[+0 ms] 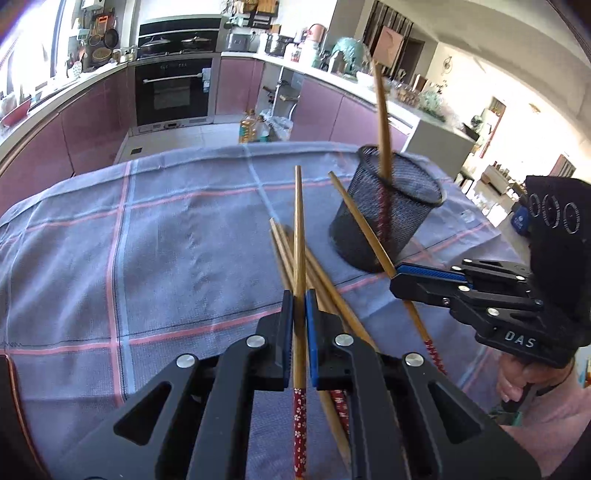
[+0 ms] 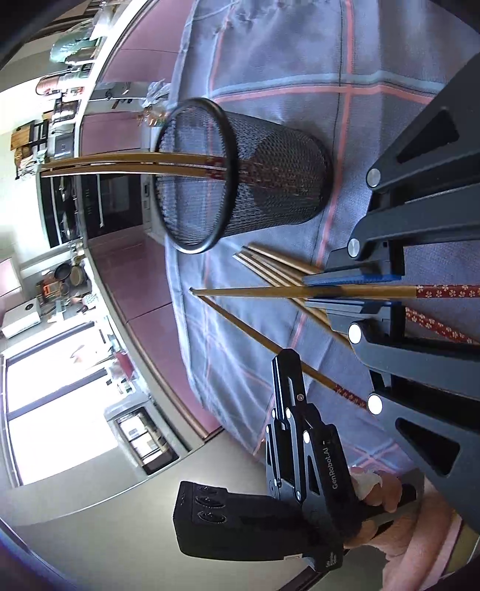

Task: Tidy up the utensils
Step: 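Grasp another chopstick with the left tool and lift it, then lower the chopstick into the mesh cup and open the left tool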

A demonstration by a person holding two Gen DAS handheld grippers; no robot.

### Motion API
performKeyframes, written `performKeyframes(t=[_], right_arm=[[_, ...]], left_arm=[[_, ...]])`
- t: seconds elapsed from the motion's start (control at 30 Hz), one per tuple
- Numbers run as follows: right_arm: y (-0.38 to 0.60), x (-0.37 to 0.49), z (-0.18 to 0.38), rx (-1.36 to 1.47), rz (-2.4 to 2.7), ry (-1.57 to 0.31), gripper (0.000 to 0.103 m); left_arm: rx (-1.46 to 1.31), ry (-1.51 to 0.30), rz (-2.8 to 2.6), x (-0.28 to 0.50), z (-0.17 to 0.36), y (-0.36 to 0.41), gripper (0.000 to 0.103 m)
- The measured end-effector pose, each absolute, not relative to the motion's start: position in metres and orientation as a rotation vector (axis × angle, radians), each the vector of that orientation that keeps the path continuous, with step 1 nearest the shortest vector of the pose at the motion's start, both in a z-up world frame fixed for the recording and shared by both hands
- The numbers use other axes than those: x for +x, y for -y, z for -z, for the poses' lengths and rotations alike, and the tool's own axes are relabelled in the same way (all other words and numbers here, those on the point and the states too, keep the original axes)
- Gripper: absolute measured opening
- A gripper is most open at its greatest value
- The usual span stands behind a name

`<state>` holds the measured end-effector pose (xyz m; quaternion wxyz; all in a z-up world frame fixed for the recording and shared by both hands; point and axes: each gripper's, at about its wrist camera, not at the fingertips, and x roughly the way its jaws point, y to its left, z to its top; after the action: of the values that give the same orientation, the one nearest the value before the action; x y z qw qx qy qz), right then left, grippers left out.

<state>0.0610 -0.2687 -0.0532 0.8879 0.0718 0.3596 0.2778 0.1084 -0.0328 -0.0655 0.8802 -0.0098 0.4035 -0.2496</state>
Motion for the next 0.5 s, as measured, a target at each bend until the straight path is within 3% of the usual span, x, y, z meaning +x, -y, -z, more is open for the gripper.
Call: performKeyframes(t=[0.5], right_arm=[[0.309, 0.044, 0.001, 0.187, -0.561, -0.544, 0.006]], left_arm=[[-0.072, -0.658, 0.655, 0.080, -0.016, 0.032, 0.008]])
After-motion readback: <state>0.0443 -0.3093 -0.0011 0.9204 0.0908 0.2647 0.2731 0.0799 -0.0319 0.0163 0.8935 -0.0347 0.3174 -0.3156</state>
